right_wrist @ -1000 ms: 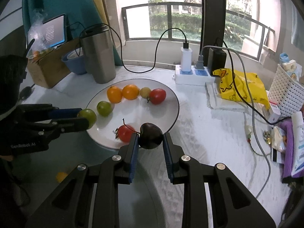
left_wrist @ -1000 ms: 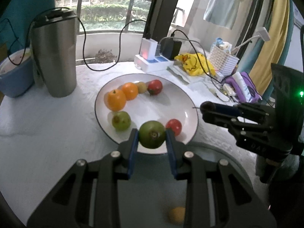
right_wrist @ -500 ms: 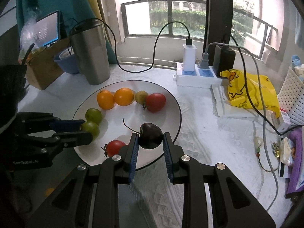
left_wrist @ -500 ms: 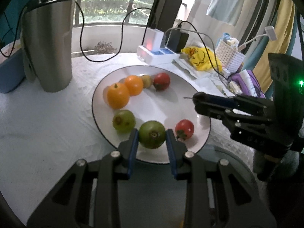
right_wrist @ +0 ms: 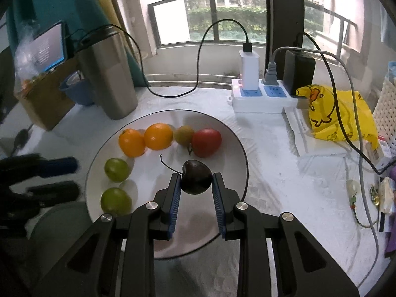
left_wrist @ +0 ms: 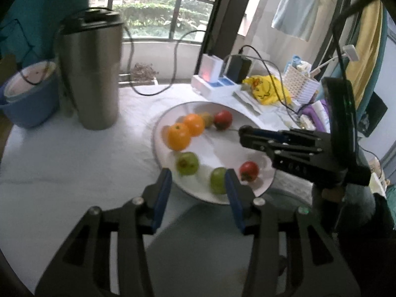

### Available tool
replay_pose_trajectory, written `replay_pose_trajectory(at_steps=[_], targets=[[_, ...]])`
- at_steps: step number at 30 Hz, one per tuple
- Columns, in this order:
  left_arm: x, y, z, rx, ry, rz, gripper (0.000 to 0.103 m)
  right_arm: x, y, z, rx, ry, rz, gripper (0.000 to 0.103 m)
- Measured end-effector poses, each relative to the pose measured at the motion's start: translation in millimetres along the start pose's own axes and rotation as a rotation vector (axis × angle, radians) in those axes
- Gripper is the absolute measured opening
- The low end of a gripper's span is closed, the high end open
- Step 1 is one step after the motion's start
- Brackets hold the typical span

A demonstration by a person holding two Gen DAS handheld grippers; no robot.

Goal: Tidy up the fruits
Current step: 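Lower both fruits into the bowl and open both grippers, then move both grippers back to the last fruits on the grey tray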

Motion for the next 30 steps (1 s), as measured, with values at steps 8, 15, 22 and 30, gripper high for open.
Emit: replay_pose_trajectory(at_steps=[8, 15, 22, 30], targets=[[20, -9, -7, -0.003, 0.044, -0.036, 0.046, -3, 0, 3, 0.000, -0.037, 0.016, 0.028], [18, -23, -16, 0.003, 0.062, -0.047, 0.046, -7, -8, -17, -0.017, -0.054, 0.032, 0.034], [8, -37, -30, -0.006, 0.060, -0.051, 0.046, -2, -28, -40, -0.017, -0.056, 0.042, 0.034], [-9, -49, -56, -0.038, 0.034, -0.039, 0.046, 6, -46, -68, -0.026, -0.067, 0.054, 0.034]])
Point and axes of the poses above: each gripper's, at about its wrist camera, not at the fingertips, and z roughly the way its jaws point, x to its left, y to its top, the point moved 4 cm from there along z, roughly the way its jaws point, and after that the axes turned 1 degree about -x, right-handed, at the moved point
